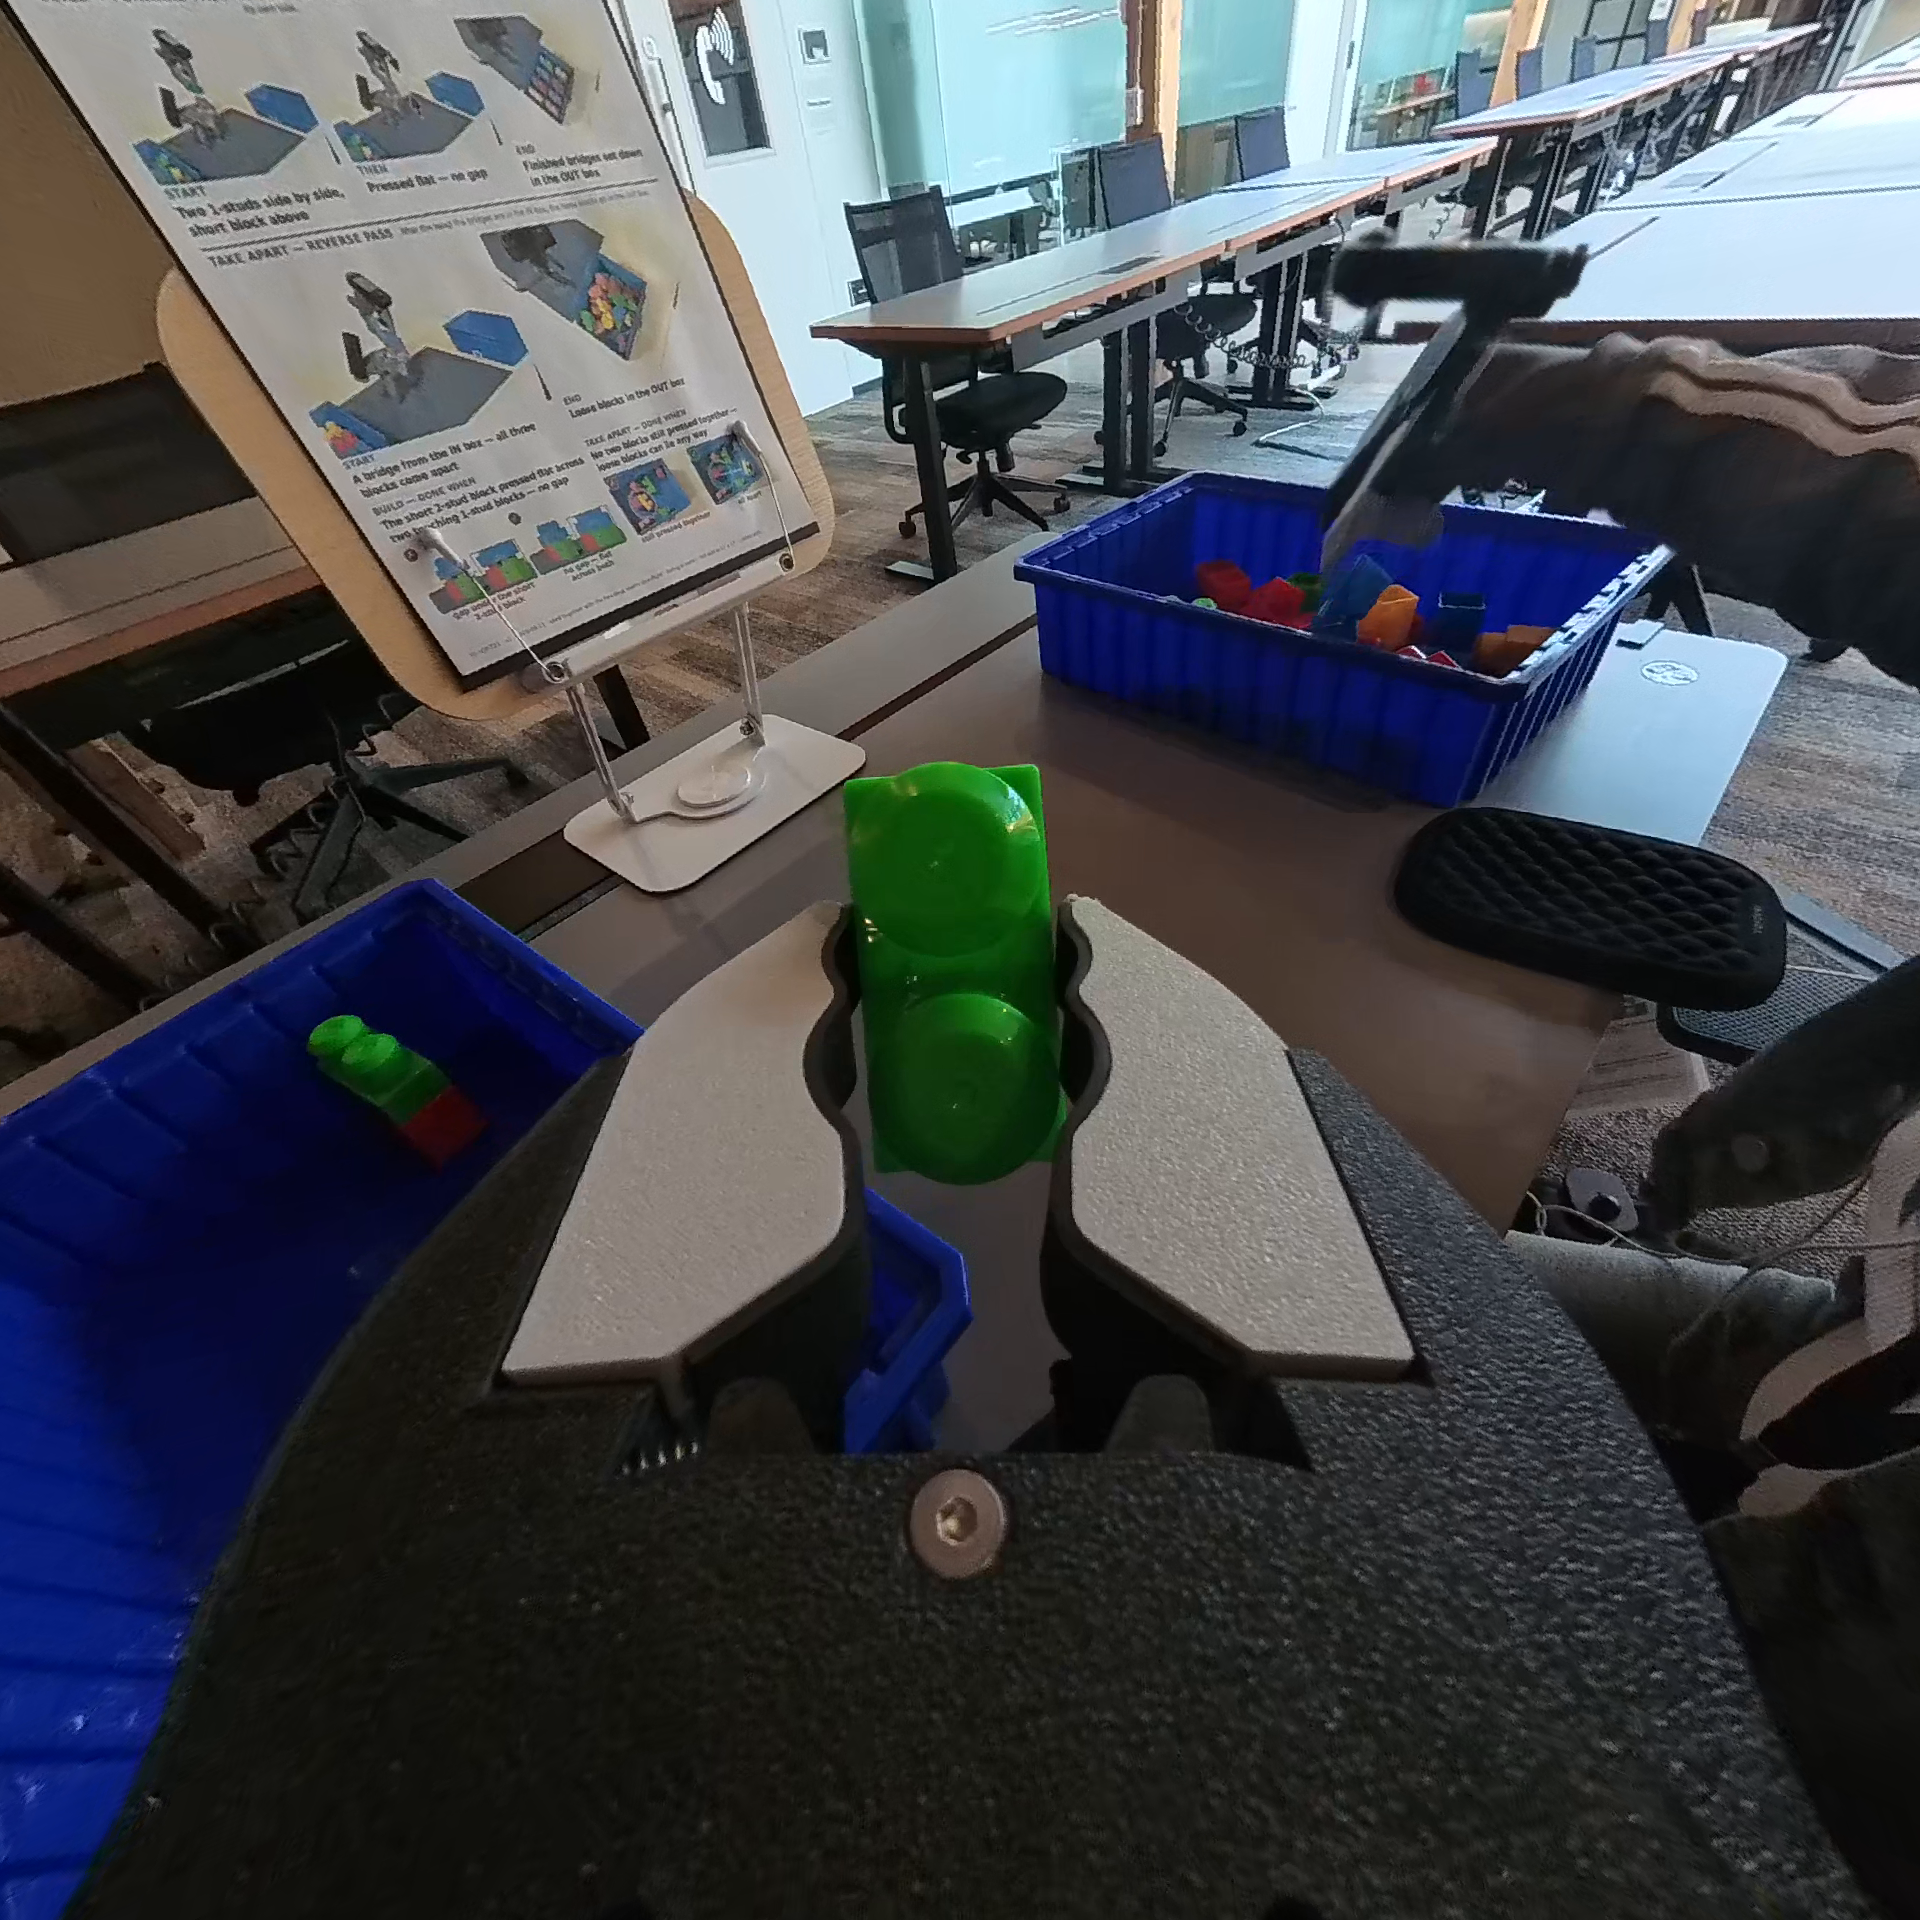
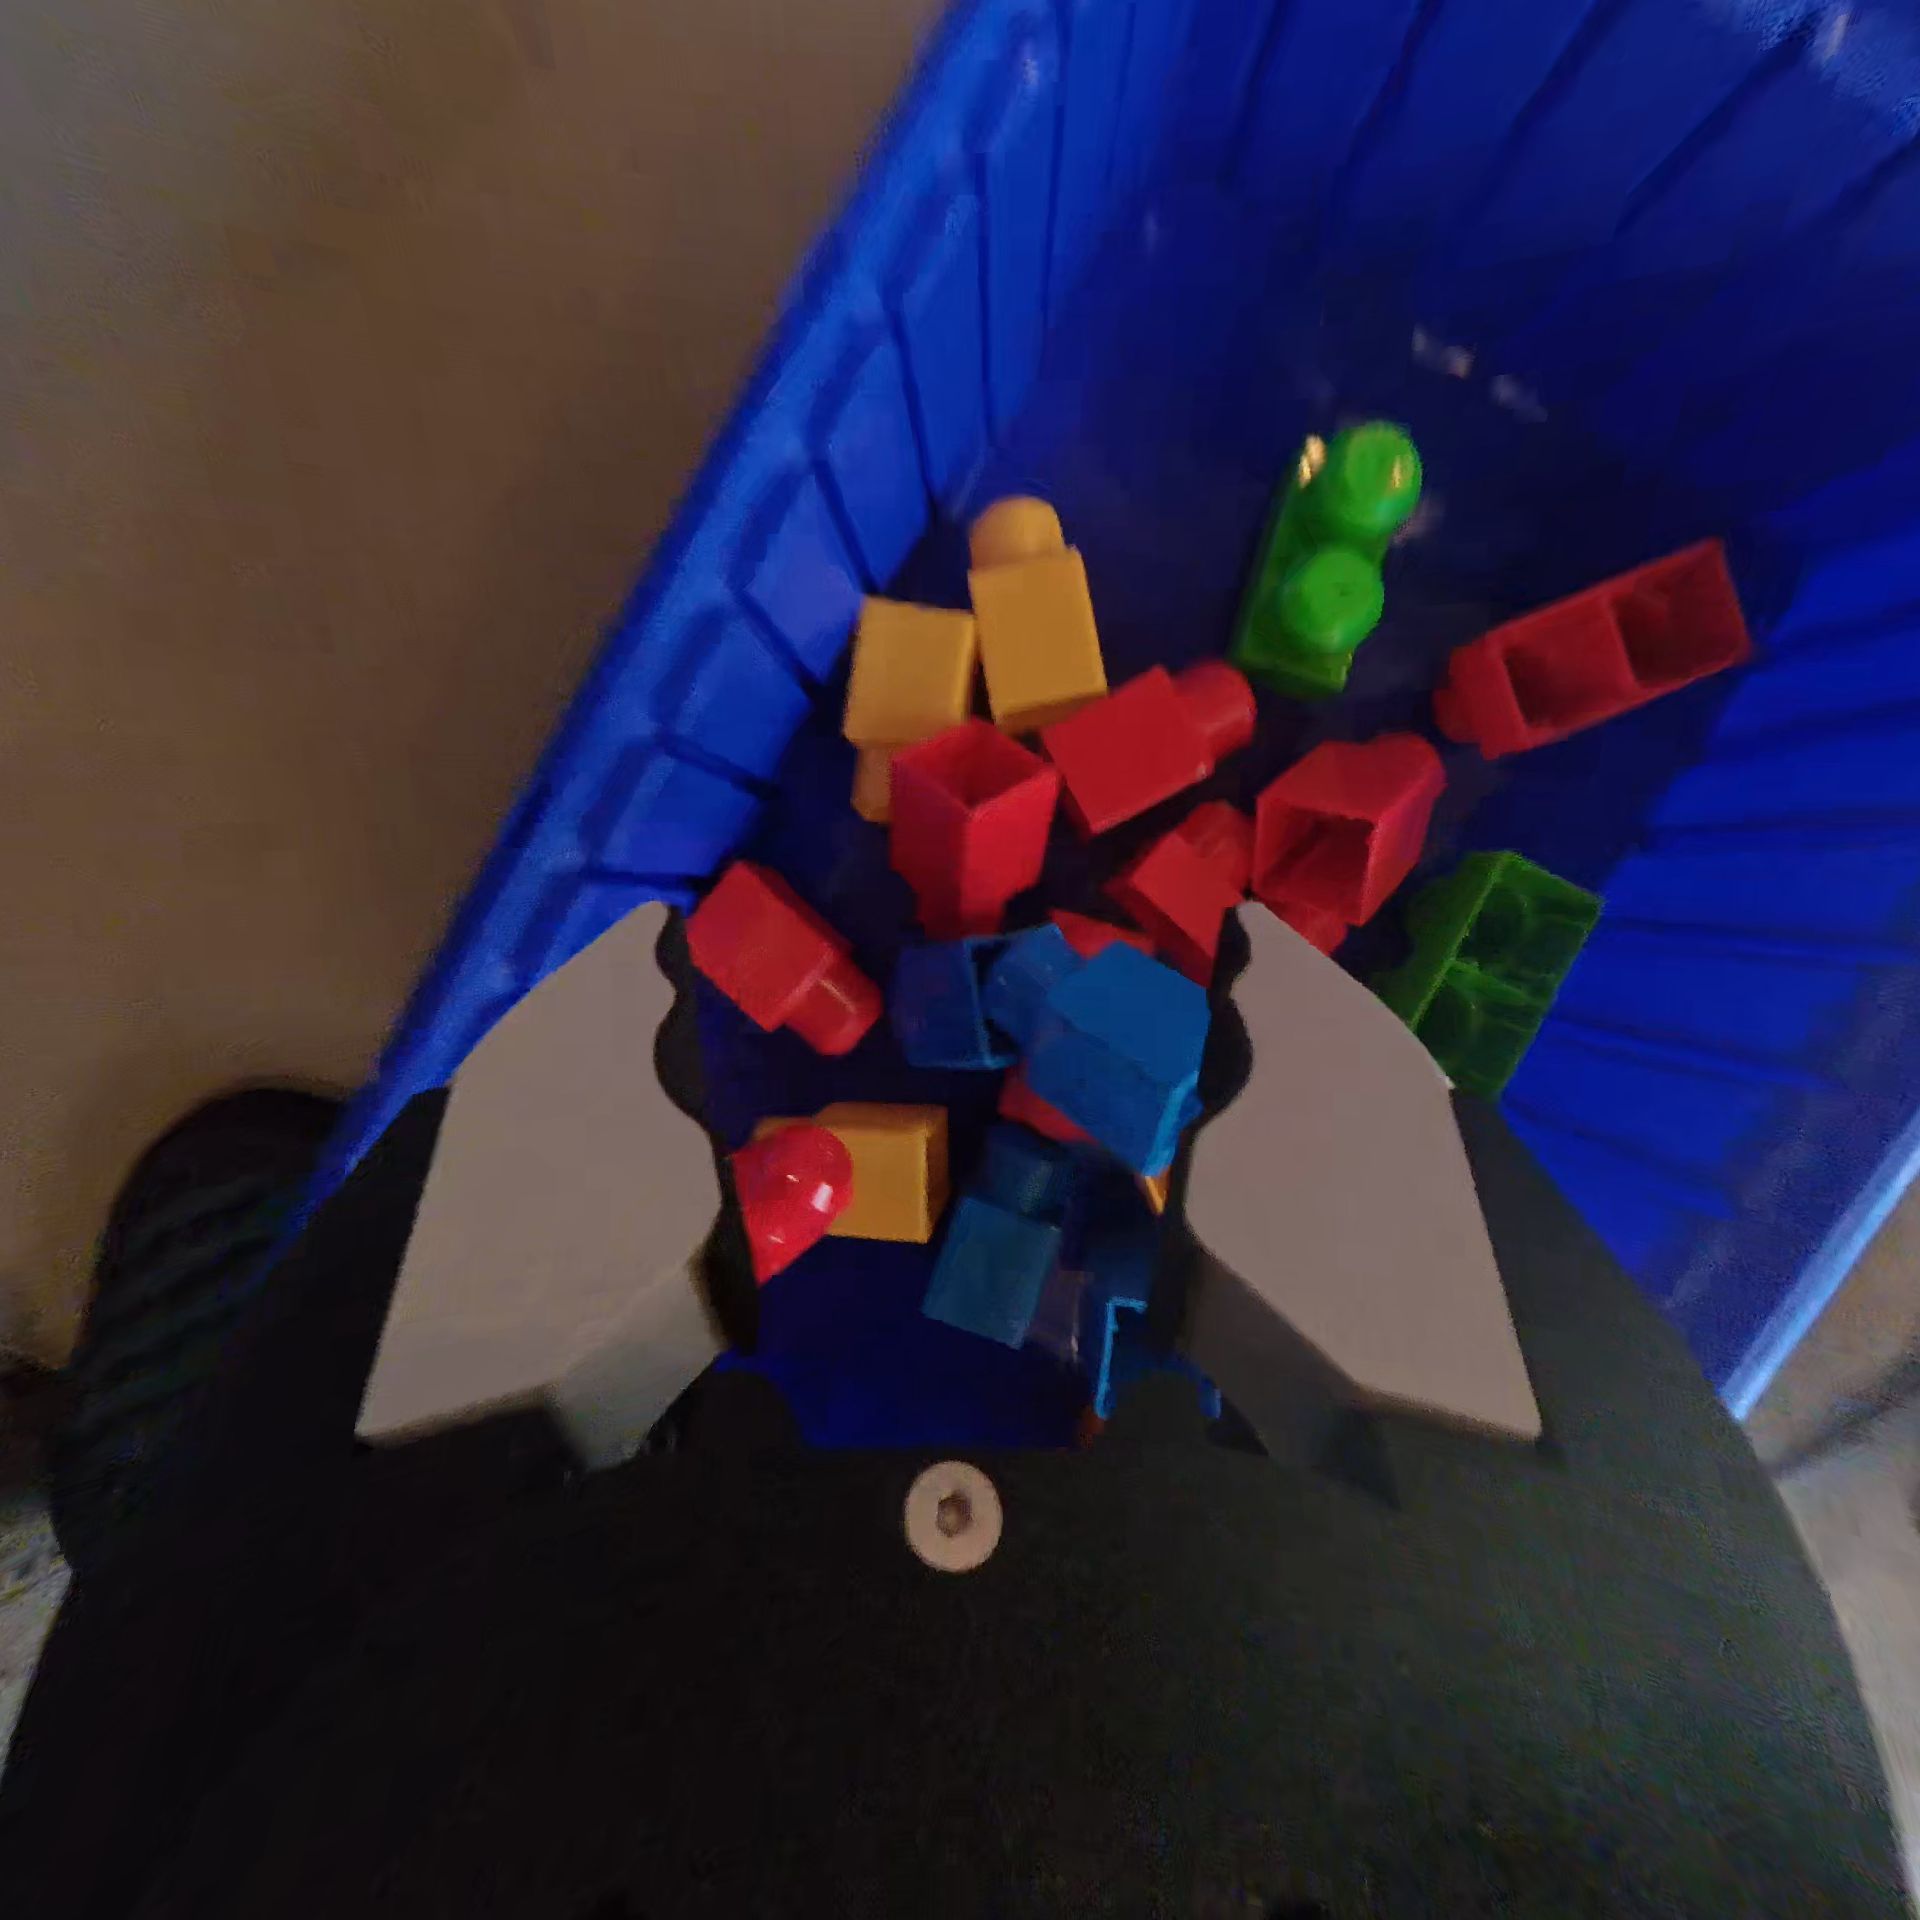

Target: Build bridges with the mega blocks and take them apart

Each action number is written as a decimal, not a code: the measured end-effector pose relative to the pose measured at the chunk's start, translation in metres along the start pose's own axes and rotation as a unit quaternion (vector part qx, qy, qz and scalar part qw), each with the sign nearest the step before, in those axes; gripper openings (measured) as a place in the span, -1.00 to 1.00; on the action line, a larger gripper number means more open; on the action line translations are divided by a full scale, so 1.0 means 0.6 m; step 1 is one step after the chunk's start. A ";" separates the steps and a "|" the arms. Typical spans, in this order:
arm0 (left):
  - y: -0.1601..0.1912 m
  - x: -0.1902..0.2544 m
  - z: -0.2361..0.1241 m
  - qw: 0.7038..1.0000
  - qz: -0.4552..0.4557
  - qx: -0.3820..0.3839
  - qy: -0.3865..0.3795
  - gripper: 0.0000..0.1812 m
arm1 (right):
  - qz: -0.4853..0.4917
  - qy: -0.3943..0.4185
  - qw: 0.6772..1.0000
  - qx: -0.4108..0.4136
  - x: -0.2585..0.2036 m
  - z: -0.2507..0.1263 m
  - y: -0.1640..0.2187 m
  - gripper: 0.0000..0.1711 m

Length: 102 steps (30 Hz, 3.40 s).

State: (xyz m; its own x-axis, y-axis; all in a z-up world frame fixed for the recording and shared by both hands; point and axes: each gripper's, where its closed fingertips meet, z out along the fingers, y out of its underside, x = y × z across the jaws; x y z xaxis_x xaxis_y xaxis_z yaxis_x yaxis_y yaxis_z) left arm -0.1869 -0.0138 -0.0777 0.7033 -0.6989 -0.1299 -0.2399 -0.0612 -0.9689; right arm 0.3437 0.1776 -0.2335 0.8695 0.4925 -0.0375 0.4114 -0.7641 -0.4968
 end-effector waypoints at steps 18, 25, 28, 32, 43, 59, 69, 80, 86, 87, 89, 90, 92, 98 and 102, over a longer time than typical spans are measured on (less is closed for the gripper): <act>0.002 0.056 0.046 0.996 0.023 -0.025 0.078 -0.61 | -0.414 -0.328 0.772 0.355 -0.664 -0.224 -0.189 0.08; 0.007 0.091 0.059 0.991 0.042 -0.046 0.116 -0.61 | -0.510 -0.376 0.714 0.296 -0.821 -0.190 -0.162 -0.05; 0.008 0.107 0.063 0.988 0.050 -0.050 0.135 -0.61 | -0.525 -0.391 0.702 0.281 -0.853 -0.177 -0.160 -0.12; 0.006 0.123 0.063 0.985 0.056 -0.049 0.155 -0.61 | -0.533 -0.397 0.702 0.257 -0.868 -0.156 -0.158 -0.12; 0.002 0.136 0.061 0.983 0.051 -0.030 0.176 -0.60 | -0.545 -0.410 0.683 0.262 -0.864 -0.155 -0.147 -0.59; -0.131 0.081 -0.062 0.932 -0.005 0.341 0.125 0.03 | -0.476 -0.342 0.735 0.341 -0.743 -0.209 -0.180 -0.59; -0.104 0.036 -0.079 0.952 0.027 0.303 0.029 -0.08 | -0.376 -0.192 0.822 0.381 -0.523 -0.228 -0.198 -0.59; -0.039 -0.009 -0.076 0.971 0.078 0.214 -0.064 -0.19 | -0.162 0.051 0.961 0.220 -0.109 -0.120 -0.075 -0.59; -0.014 -0.021 -0.074 0.975 0.105 0.173 -0.093 -0.23 | -0.091 0.065 0.983 0.144 -0.030 -0.055 0.014 -0.59; -0.012 -0.022 -0.073 0.976 0.106 0.168 -0.094 -0.23 | -0.084 0.066 0.985 0.137 -0.023 -0.046 0.024 -0.59; -0.009 -0.024 -0.073 0.978 0.093 0.165 -0.091 -0.23 | -0.068 0.059 0.988 0.124 -0.015 -0.030 0.040 -0.59; -0.008 -0.025 -0.073 0.979 0.083 0.164 -0.089 -0.23 | -0.064 0.056 0.989 0.121 -0.013 -0.023 0.046 -0.59; -0.006 -0.029 -0.074 0.980 0.069 0.165 -0.087 -0.23 | -0.058 0.056 0.990 0.117 -0.009 -0.012 0.054 -0.59; -0.004 -0.039 -0.077 0.981 0.048 0.166 -0.086 -0.22 | -0.033 0.043 0.991 0.124 -0.009 -0.005 0.055 -0.28; 0.002 -0.067 -0.071 0.982 0.033 0.157 -0.096 -0.23 | -0.034 0.045 0.987 0.153 -0.023 -0.022 0.039 -0.14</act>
State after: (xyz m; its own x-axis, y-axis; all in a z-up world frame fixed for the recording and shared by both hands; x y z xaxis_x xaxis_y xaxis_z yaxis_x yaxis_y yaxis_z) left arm -0.2438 -0.0162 -0.0648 0.8133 -0.5456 -0.2020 -0.0918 0.2226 -0.9706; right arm 0.3448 0.1472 -0.2330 0.8694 0.4882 0.0759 0.3795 -0.5616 -0.7352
